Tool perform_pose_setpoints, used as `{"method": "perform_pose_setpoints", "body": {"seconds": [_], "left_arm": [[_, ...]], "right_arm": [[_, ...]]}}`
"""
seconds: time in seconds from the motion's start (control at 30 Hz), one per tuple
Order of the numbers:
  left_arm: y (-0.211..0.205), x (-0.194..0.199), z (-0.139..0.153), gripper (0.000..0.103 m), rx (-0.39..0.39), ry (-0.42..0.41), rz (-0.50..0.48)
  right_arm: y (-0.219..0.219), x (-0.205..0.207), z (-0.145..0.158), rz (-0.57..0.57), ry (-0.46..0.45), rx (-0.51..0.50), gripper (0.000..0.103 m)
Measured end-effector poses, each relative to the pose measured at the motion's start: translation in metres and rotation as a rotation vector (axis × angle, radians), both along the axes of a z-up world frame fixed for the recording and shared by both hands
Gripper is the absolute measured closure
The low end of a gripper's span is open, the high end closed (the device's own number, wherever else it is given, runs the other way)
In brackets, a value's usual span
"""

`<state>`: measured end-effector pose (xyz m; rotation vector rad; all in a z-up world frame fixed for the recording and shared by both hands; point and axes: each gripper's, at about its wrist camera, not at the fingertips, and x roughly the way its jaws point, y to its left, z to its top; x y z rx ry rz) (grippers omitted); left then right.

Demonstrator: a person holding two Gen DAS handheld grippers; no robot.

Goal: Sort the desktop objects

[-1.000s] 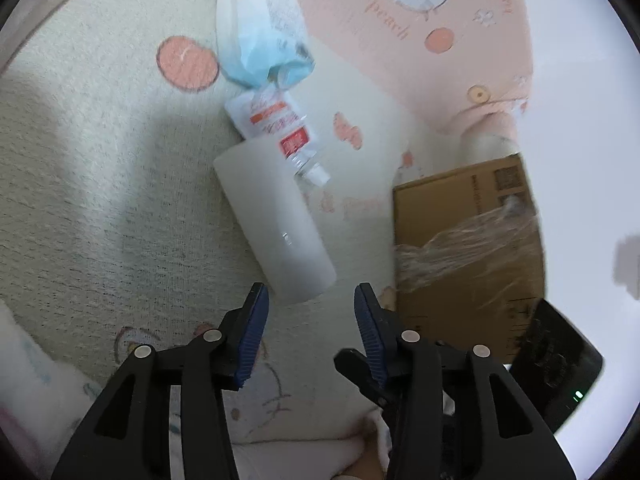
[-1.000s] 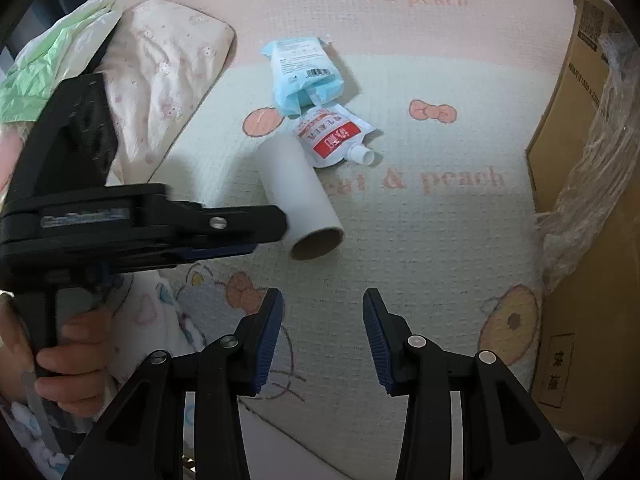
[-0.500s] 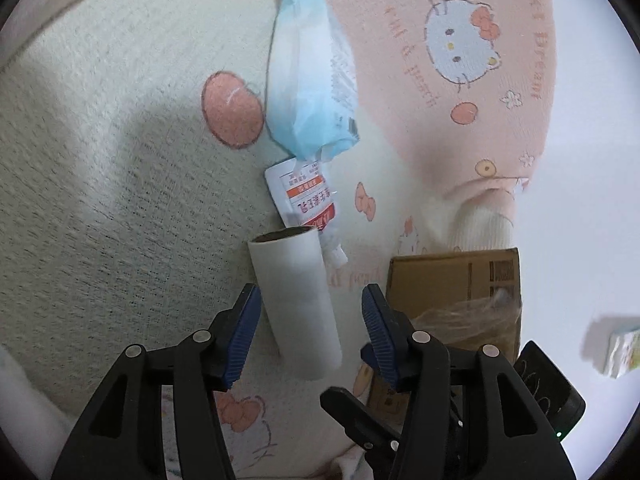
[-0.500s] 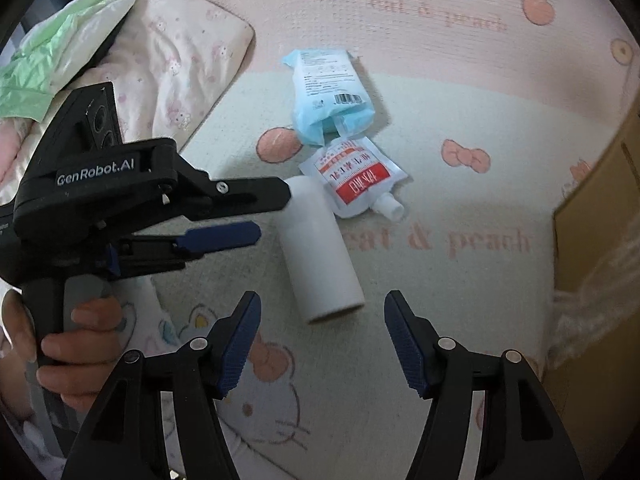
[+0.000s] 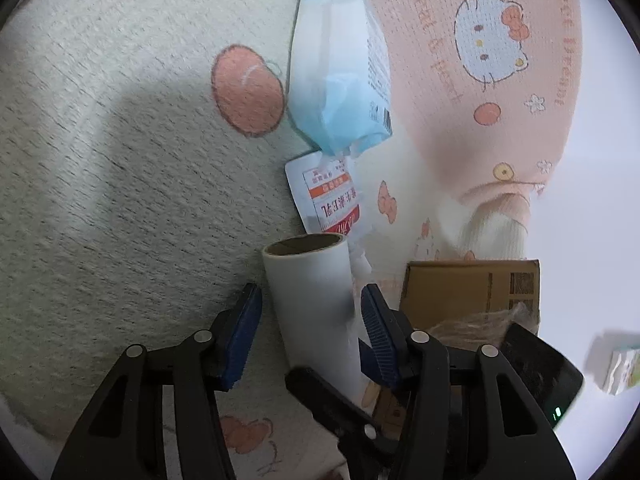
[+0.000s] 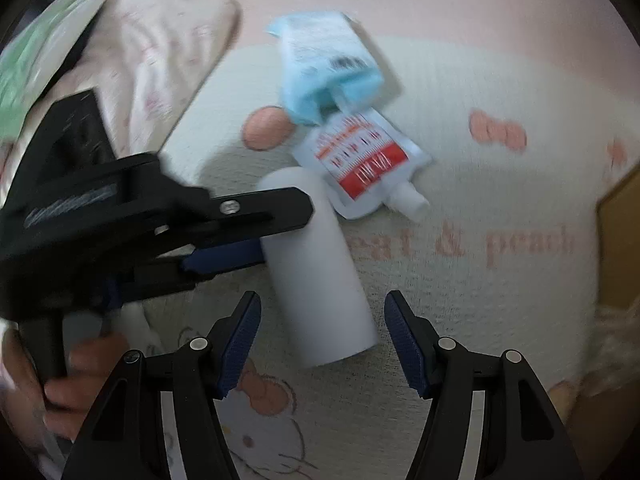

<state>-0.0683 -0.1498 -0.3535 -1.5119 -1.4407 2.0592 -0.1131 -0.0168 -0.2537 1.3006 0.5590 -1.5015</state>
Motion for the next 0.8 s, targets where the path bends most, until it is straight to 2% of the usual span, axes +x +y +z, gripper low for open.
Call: {"method": "perform_pose_setpoints", "body": {"seconds": [0.1, 0.23, 0.33, 0.43, 0.67, 0.8], "left_arm": [[-0.001, -0.001, -0.002, 0.052, 0.009, -0.001, -0.002], [0.0, -0.002, -0.004, 0.053, 0.02, 0.001, -0.009], [0.001, -0.002, -0.005, 0.054, 0.031, 0.0, -0.015], [0.001, -0.001, -0.005, 0.054, 0.028, 0.001, -0.024], [0.009, 0.004, 0.003, 0.055, -0.017, 0.007, -0.069], [0.015, 0.009, 0.014, 0.055, -0.037, 0.018, -0.096]], "right_arm": [[0.002, -0.008, -0.006, -0.037, -0.038, -0.004, 0.041], [0.004, -0.007, -0.004, -0.014, -0.042, -0.027, 0.041], [0.005, -0.005, 0.0, 0.008, -0.005, -0.033, 0.043], [0.004, -0.002, 0.003, 0.035, 0.001, -0.032, 0.057], [0.003, 0.025, 0.008, 0.137, 0.115, 0.01, 0.062], [0.013, 0.031, 0.013, 0.146, 0.131, 0.004, 0.063]]}}
